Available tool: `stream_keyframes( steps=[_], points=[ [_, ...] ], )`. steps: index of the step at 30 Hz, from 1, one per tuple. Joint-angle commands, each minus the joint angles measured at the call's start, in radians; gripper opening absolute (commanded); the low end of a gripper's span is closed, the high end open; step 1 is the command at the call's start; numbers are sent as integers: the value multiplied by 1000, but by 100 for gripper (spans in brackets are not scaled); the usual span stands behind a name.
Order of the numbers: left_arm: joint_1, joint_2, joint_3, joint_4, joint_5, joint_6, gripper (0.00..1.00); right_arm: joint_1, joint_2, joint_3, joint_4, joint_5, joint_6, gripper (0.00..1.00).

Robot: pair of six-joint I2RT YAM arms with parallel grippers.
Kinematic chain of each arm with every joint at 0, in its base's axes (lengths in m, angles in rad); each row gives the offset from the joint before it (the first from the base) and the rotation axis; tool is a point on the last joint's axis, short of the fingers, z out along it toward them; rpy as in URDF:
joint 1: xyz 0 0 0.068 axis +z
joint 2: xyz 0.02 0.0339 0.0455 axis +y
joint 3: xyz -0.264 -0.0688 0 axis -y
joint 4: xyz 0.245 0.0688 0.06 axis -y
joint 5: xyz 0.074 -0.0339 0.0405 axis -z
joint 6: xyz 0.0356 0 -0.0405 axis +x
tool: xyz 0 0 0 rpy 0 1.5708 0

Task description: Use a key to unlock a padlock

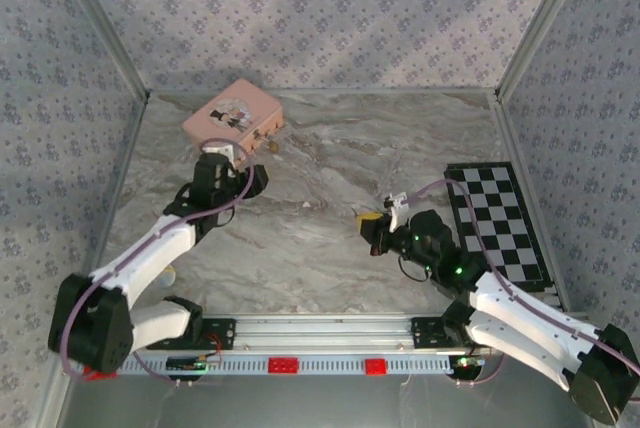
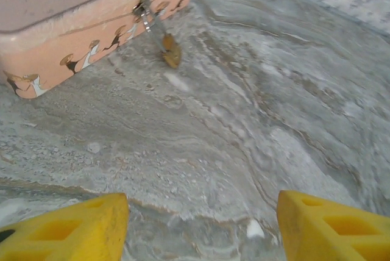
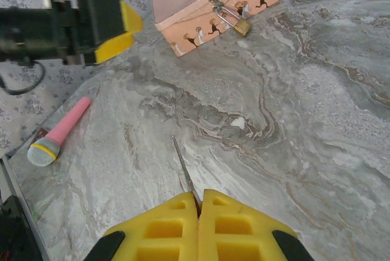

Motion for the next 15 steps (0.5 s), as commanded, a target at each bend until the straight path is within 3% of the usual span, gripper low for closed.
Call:
stream_keyframes(
  steps=[1,7,10,15],
  points=[
    [5,112,29,188,-76,-129,66,-5,-39,-4,-35,29,23,0],
    [-5,353,50,463,-132,-254,66,-18,-80,-33,-23,12,18,0],
    [-30,441,81,558,-210,-245,66,-29,-96,-39,-21,-10,12,0],
    [-35,607,154,683,-248,-307,66,-54,-125,-61,-6,-52,16,0]
  ],
)
